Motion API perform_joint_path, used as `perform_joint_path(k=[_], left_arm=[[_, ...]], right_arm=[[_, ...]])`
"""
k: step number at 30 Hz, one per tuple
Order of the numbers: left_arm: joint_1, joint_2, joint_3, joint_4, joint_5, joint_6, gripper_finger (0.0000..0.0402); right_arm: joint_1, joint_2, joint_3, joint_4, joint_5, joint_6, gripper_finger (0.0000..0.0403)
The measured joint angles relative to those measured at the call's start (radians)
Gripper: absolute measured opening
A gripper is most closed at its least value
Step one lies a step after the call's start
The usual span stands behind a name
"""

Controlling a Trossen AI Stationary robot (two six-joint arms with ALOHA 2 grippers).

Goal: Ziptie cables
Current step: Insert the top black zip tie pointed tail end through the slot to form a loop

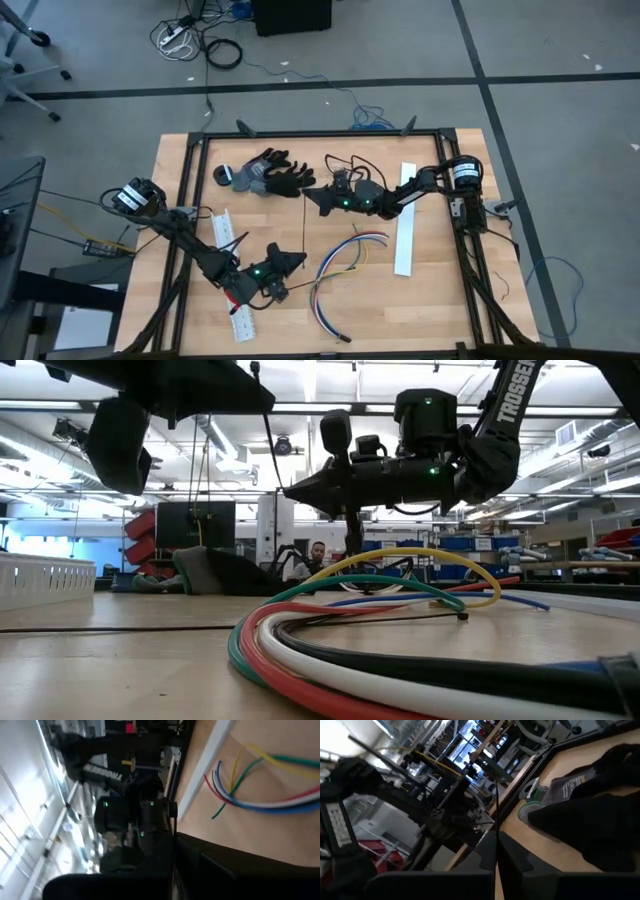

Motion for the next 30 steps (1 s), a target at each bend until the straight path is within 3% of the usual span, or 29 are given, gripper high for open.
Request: perform_joint_path(k=[7, 11, 18, 25, 30], left_arm=[[0.0, -0.006, 0.0, -0.005, 0.005, -0.399, 0.0], [0.0, -0.008, -0.005, -0.038, 0.084, -0.657, 0.0], [0.016, -0.129, -0.029, -0.191, 0.373, -1.051, 0.0], [0.089, -0.29, -0.084, -0.071, 0.766, -1.31, 0.0], [0.123, -0.271, -0.094, -0.043, 0.882, -1.43, 0.0]], right_arm=[[0.062, 0.0, 0.0, 0.003, 0.019, -0.264, 0.0001], [0.131, 0.0, 0.0, 0.033, 0.023, -0.466, 0.0001], [0.279, 0.0, 0.0, 0.116, 0.113, -0.82, 0.0], [0.398, -0.001, 0.0, 0.09, 0.269, -1.132, 0.0], [0.455, -0.002, 0.0, 0.088, 0.338, -1.263, 0.0]])
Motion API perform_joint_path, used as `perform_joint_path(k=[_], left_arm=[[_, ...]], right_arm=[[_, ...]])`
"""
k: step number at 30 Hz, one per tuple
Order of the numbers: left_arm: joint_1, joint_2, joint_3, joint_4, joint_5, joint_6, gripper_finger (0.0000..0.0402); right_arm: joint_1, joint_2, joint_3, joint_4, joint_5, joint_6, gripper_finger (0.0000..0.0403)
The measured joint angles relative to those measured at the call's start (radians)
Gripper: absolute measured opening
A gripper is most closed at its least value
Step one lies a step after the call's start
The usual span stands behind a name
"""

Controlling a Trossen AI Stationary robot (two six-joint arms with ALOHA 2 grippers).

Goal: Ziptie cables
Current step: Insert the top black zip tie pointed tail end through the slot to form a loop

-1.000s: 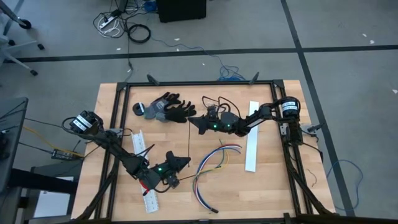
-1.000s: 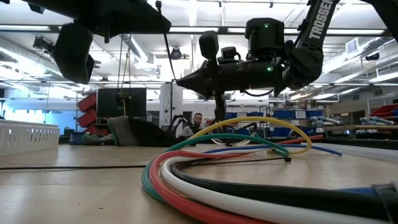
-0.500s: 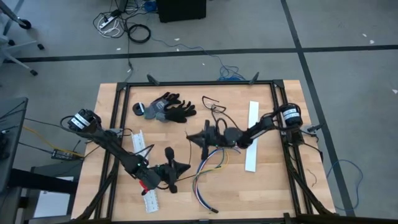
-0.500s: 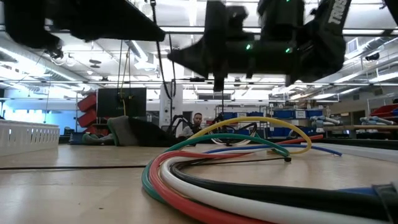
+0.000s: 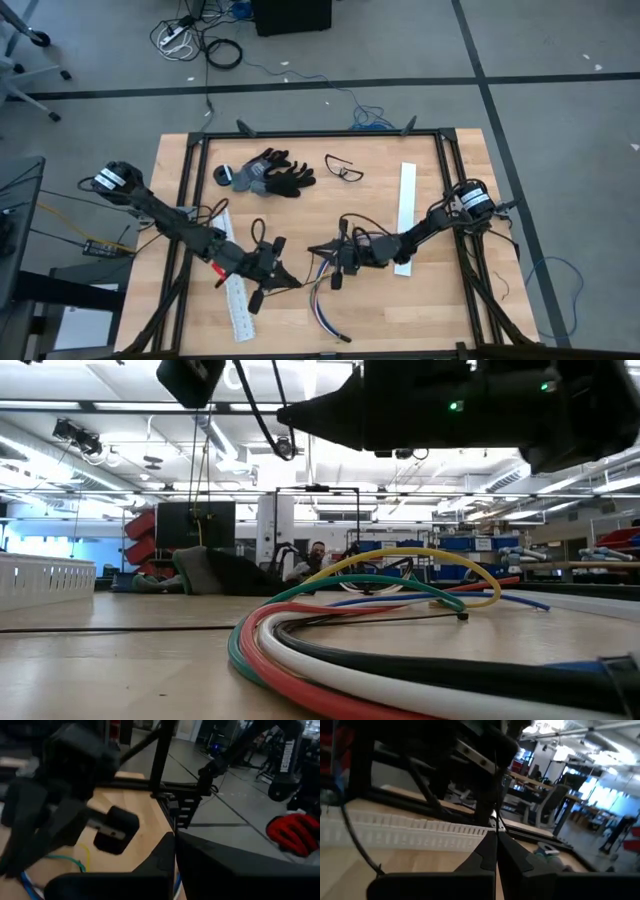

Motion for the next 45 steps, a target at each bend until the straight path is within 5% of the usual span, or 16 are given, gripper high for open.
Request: perform_joint_path(k=[8, 17, 29, 41, 45], left_arm=[[0.078, 0.138, 0.0, 0.212, 0.24, -0.139, 0.0], [0.141, 0.219, 0.0, 0.316, 0.393, -0.244, 0.0], [0.133, 0.234, -0.045, 0.371, 0.433, -0.247, 0.0], [0.168, 0.561, -0.056, 0.974, 0.497, -0.48, 0.0], [0.183, 0.59, -0.05, 0.974, 0.506, -0.513, 0.0]], right_arm=[[0.039, -0.001, 0.001, -0.097, 0.058, -0.06, 0.0], [0.113, -0.001, 0.027, -0.158, 0.212, -0.294, 0.0], [0.211, -0.002, 0.026, -0.192, 0.381, -0.286, 0.0], [0.213, -0.002, 0.026, -0.198, 0.361, -0.256, 0.0], [0.223, -0.002, 0.026, -0.2, 0.344, -0.256, 0.0]])
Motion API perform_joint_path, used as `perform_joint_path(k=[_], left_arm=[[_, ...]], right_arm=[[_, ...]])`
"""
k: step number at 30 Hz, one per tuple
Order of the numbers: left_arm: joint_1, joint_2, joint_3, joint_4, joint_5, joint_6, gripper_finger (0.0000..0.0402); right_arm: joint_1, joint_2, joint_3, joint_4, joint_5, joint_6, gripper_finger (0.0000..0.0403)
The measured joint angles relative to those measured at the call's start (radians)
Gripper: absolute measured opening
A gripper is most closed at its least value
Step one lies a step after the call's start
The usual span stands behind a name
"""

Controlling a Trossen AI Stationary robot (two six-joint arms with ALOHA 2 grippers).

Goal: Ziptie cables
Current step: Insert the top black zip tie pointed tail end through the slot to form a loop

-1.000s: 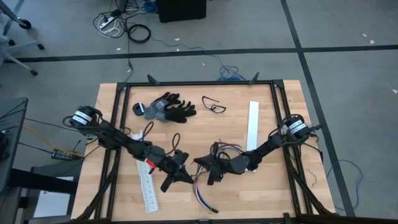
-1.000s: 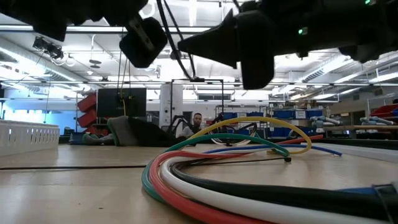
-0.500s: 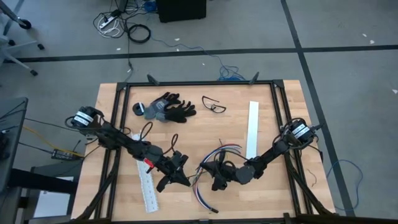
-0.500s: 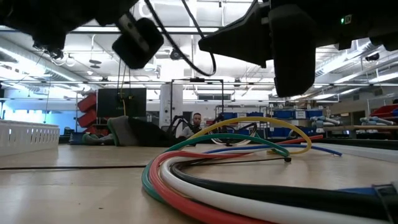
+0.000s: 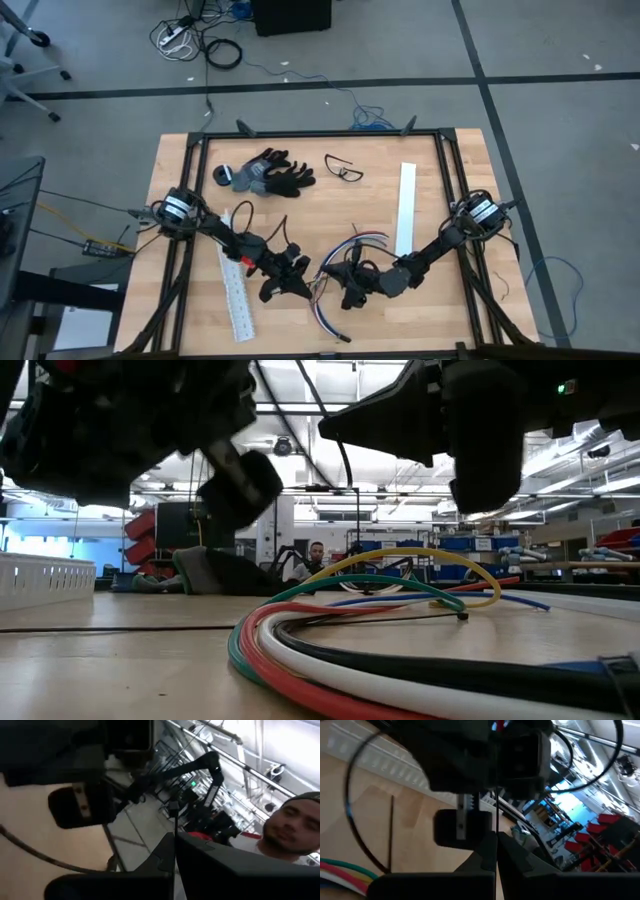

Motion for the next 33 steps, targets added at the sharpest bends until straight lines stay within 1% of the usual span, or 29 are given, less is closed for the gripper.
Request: perform_joint_path(k=[5, 11, 28, 33], left_arm=[[0.018, -0.002, 0.014, 0.002, 0.039, -0.004, 0.0], [0.032, -0.002, 0.014, -0.033, 0.038, -0.044, 0.0], [0.036, -0.002, 0.014, -0.041, 0.036, -0.053, 0.0], [0.036, -0.002, 0.014, -0.041, 0.036, -0.053, 0.0]], right_arm=[[0.009, 0.0, 0.0, -0.001, -0.007, 0.002, 0.0], [0.007, 0.0, 0.0, -0.002, -0.001, 0.002, 0.0], [0.006, 0.0, 0.0, -0.023, -0.01, 0.026, 0.0], [0.006, 0.0, 0.0, -0.023, -0.027, 0.026, 0.0]])
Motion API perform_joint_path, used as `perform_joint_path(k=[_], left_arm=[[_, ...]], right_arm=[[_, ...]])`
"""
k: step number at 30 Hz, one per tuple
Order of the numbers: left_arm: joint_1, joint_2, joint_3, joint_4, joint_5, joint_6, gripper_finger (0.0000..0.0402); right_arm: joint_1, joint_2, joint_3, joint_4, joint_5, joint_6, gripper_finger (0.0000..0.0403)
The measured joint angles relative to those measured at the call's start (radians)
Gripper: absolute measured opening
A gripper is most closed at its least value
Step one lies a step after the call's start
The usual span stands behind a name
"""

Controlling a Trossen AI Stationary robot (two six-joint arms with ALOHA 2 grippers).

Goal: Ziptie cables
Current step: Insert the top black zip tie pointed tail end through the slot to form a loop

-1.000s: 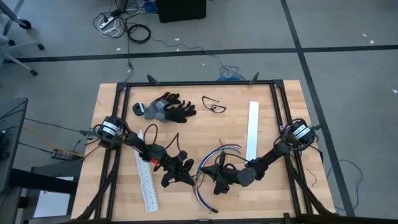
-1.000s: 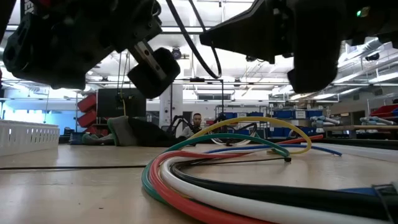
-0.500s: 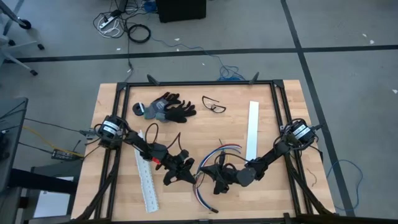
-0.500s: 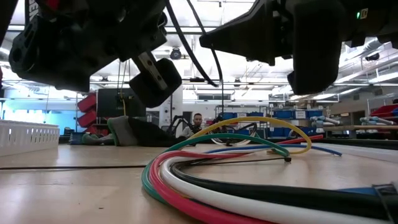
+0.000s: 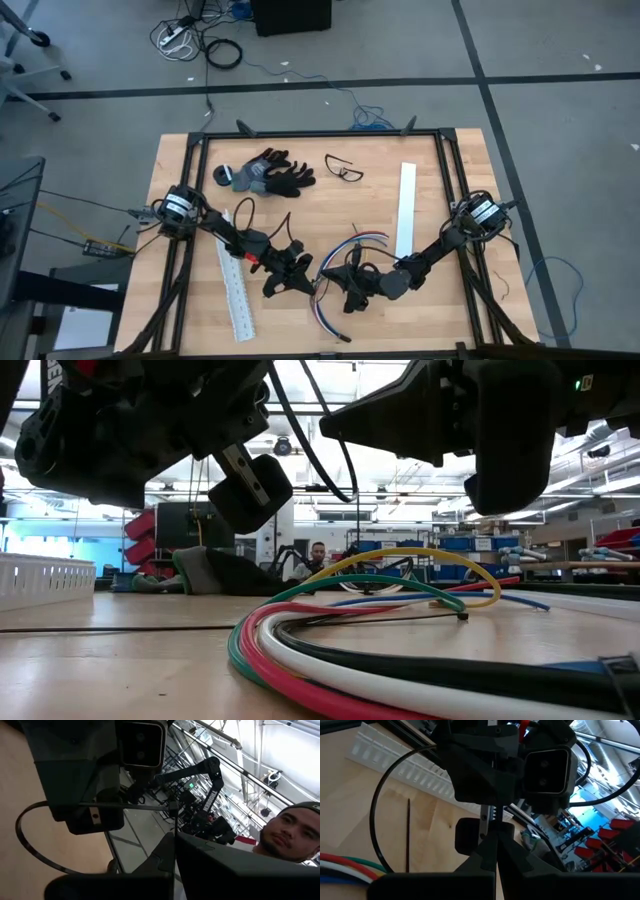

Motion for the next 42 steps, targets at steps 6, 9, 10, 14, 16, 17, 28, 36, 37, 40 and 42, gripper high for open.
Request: perform_joint_path(k=[6, 9, 10, 14, 16, 17, 28, 36, 37, 40, 42], left_arm=[[0.0, 0.0, 0.0, 0.0, 0.0, 0.001, 0.0], [0.0, 0.0, 0.0, 0.0, -0.001, 0.001, 0.0], [0.0, 0.0, 0.0, 0.0, -0.003, 0.002, 0.0], [0.0, 0.0, 0.0, 0.0, -0.012, 0.003, 0.0], [0.0, 0.0, 0.0, 0.0, -0.013, 0.003, 0.0], [0.0, 0.0, 0.0, 0.0, -0.014, 0.004, 0.0], [0.0, 0.0, 0.0, 0.0, -0.007, 0.03, 0.0], [0.008, 0.0, 0.0, 0.01, 0.003, 0.069, 0.0], [0.008, 0.0, 0.0, 0.019, 0.003, 0.07, 0.0], [0.008, 0.0, 0.0, 0.034, 0.002, 0.083, 0.0], [0.007, 0.0, 0.0, 0.034, 0.001, 0.084, 0.0]], right_arm=[[-0.001, 0.0, 0.0, 0.0, 0.0, 0.0, 0.0], [-0.001, 0.0, 0.0, 0.001, 0.0, 0.0, 0.0], [-0.001, 0.0, 0.0, 0.001, 0.0, -0.001, 0.0], [-0.001, 0.0, 0.0, 0.001, 0.0, -0.001, 0.0], [-0.001, 0.0, 0.0, 0.001, 0.0, -0.001, 0.0], [-0.001, 0.0, 0.0, 0.001, 0.0, -0.001, 0.0], [-0.001, 0.0, 0.0, 0.001, 0.0, -0.001, 0.0], [0.0, 0.0, 0.0, 0.012, 0.025, -0.013, 0.0002], [-0.001, 0.0, 0.0, 0.022, 0.043, -0.024, 0.0004], [-0.003, 0.0, 0.0, 0.063, 0.126, -0.102, 0.0015], [-0.003, 0.0, 0.0, 0.101, 0.188, -0.183, 0.0026]])
